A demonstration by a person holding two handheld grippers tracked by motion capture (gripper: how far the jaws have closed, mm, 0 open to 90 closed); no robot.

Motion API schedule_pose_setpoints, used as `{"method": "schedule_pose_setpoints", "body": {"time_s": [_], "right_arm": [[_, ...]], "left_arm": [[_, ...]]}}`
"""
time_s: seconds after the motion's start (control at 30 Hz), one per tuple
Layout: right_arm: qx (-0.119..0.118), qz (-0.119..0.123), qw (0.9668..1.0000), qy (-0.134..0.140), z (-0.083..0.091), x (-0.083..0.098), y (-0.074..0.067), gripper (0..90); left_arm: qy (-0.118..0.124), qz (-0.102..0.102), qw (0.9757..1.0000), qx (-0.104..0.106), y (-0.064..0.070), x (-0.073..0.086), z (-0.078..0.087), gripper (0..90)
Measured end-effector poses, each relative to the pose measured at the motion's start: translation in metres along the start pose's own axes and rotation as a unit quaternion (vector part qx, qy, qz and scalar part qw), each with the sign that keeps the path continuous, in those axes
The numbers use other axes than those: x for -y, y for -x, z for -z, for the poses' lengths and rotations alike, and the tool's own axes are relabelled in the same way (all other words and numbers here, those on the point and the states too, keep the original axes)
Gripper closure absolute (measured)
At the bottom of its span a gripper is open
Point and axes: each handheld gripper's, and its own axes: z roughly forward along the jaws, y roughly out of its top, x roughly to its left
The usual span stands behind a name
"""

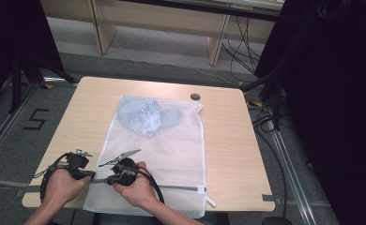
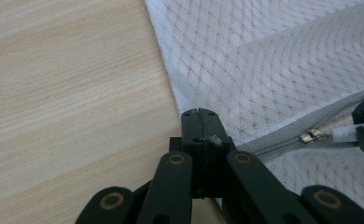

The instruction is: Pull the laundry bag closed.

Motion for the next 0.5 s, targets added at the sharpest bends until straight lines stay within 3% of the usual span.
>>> {"method": "schedule_pose_setpoints", "body": {"time_s": [0.17, 0.2, 0.23, 0.5], "right_arm": [[-0.001, 0.003, 1.0, 0.002, 0.0019, 0.0002, 0.0004, 87.0], [-0.002, 0.002, 1.0, 0.002, 0.0027, 0.0003, 0.0005, 87.1], [0.0, 0.003, 1.0, 0.003, 0.0032, 0.0006, 0.0001, 87.0], [0.004, 0.007, 1.0, 0.002, 0.0071, 0.002, 0.0004, 87.1]], "left_arm": [[0.0, 0.001, 1.0, -0.008, 0.0008, 0.0001, 0.0006, 90.0], [0.004, -0.002, 1.0, -0.005, 0.0006, 0.0002, -0.0003, 90.0], [-0.009, -0.004, 0.9999, -0.002, 0.0001, -0.0006, 0.0009, 90.0], [-0.007, -0.004, 1.0, -0.002, 0.0, -0.0004, 0.0007, 90.0]]}}
